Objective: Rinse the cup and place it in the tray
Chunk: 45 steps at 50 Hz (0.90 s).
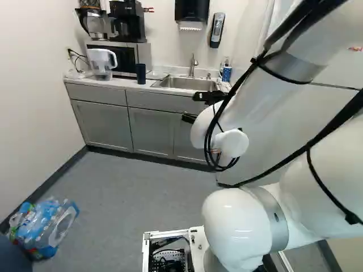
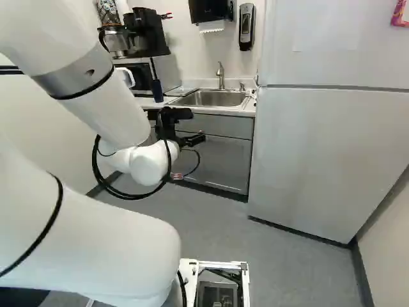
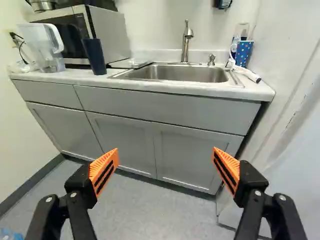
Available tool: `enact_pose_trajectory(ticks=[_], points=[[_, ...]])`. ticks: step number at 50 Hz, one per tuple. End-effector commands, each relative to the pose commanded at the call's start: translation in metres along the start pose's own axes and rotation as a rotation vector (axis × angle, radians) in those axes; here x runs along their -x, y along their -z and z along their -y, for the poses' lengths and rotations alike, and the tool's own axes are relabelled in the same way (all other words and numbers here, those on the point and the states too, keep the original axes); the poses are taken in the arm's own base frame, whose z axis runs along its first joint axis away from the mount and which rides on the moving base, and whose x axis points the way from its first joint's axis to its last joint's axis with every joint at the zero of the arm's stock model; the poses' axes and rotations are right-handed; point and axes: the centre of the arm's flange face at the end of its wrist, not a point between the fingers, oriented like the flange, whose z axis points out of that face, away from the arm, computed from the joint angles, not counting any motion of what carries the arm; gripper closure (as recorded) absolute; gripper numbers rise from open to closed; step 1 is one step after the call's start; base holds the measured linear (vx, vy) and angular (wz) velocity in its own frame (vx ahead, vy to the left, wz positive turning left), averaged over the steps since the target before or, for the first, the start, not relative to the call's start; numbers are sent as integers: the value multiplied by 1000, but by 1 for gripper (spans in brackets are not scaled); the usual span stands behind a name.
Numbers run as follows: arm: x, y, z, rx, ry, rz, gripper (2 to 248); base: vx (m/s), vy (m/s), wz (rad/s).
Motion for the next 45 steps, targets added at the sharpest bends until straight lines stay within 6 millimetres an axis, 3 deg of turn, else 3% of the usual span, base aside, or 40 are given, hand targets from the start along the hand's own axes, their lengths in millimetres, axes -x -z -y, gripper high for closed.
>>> enact_pose_trajectory(ticks=[45], points=[[-53,-22,5,-15,3,-108,3,0,0,0]])
